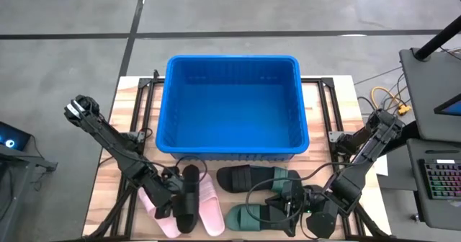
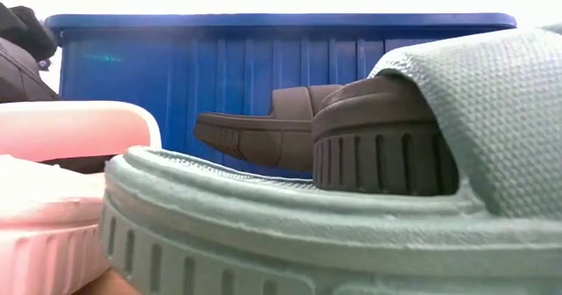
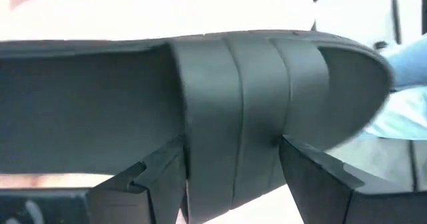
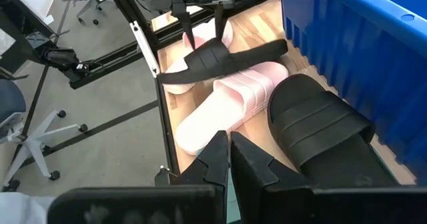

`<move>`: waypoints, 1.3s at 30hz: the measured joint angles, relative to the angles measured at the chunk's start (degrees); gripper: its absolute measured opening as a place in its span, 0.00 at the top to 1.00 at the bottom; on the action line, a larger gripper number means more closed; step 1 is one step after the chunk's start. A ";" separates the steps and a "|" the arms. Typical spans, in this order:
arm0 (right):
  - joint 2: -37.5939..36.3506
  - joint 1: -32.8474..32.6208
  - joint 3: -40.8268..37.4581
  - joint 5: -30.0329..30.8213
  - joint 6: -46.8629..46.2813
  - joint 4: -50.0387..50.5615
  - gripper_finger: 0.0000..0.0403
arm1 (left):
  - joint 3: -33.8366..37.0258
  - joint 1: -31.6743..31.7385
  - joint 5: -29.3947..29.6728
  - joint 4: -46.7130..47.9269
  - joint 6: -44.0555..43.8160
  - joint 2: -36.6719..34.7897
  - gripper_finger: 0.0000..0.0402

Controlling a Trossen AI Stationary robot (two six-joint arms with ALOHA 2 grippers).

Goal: Pick and place slides into bin
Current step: Put the black slipper into the blue bin

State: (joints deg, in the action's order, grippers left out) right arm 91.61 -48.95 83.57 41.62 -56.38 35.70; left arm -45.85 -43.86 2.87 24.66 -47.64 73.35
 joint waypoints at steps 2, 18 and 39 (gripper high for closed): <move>-0.01 0.00 0.00 -0.01 -0.01 0.00 0.98 | 0.33 0.00 -1.32 -1.74 0.00 0.22 0.46; -0.02 0.00 0.00 0.23 0.90 0.00 0.98 | -0.20 0.00 -0.89 -2.01 0.15 0.47 0.75; -0.02 -0.16 0.00 0.39 2.07 0.00 0.98 | -8.84 -0.02 -2.30 -3.06 -6.17 -2.31 1.00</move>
State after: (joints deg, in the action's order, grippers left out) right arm 91.59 -49.11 83.57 42.00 -54.31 35.70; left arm -54.69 -43.88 0.57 21.60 -53.81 71.04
